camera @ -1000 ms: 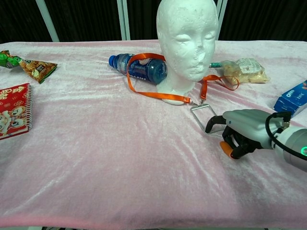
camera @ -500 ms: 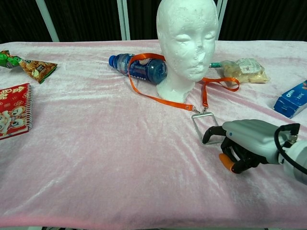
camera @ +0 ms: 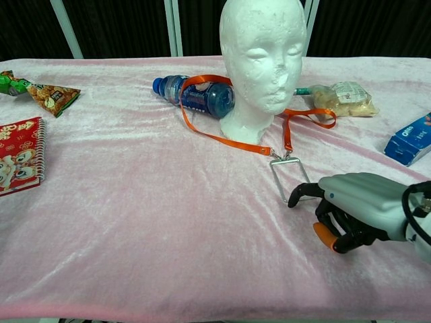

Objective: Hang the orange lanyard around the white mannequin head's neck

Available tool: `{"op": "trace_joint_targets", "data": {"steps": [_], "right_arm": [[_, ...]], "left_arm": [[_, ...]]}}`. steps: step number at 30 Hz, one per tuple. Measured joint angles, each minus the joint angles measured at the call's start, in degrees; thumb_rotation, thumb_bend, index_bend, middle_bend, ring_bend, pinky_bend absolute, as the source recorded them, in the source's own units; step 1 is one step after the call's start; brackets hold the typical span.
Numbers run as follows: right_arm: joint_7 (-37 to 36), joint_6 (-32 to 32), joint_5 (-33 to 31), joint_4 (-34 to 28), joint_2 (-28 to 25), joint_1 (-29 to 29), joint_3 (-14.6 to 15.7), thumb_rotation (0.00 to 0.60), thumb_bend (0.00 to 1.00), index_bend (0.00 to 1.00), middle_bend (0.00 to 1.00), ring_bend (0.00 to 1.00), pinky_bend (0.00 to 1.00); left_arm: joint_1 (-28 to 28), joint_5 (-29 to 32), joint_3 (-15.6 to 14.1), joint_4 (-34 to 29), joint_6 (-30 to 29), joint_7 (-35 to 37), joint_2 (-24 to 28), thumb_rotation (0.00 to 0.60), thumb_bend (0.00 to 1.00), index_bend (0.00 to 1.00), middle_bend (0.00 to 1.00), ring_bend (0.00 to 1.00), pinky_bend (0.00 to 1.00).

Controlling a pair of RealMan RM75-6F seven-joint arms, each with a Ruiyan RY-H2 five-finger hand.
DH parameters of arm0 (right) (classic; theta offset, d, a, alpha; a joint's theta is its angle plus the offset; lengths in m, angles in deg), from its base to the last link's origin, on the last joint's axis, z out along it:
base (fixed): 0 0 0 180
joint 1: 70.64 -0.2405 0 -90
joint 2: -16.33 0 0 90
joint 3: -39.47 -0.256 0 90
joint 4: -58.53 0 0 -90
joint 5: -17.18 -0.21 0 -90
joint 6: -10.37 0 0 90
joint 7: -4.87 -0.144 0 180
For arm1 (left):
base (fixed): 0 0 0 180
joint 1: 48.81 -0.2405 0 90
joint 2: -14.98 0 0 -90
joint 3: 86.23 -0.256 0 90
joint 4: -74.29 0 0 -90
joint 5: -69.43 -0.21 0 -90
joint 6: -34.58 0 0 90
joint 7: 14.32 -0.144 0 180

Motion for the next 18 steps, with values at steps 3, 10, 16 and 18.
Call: {"op": "trace_joint_targets", "data": {"steps": [3, 10, 16, 18], "right_arm": [[-0.34, -0.37, 0.13, -0.76, -0.76, 0.35, -0.18, 0.6, 0.43, 0.16, 0.65, 0.64, 0.61], [-1.06, -3.04, 1.28, -5.36, -6.58, 2.38, 0.84, 0.6, 0.27, 0.12, 0.43, 0.51, 0.48], [-5.79, -8.86, 4.92, -9.31, -14.7, 7.19, 2.92, 0.6, 0.2, 0.12, 0.16, 0.34, 0.34], [-8.51, -11.62, 7.94, -9.47, -17.07, 9.44, 3.95, 0.6, 0.19, 0.12, 0.12, 0.29, 0.3]], "left_arm": [[-0.04, 0.0, 0.11, -0.03, -0.09, -0.01, 0.07, 0.6, 0.1, 0.22, 0.02, 0.0, 0.0], [-0.1, 0.36, -0.06, -0.3, 0.59, -0.65, 0.69, 0.6, 0.1, 0.22, 0.02, 0.0, 0.0], [-0.22, 0.32, -0.81, -1.64, 1.15, -2.51, 1.56, 0.6, 0.1, 0.22, 0.02, 0.0, 0.0], [-0.33, 0.14, -1.06, -2.03, 1.1, -3.06, 1.74, 0.6, 0.1, 0.21, 0.02, 0.0, 0.0]]}}
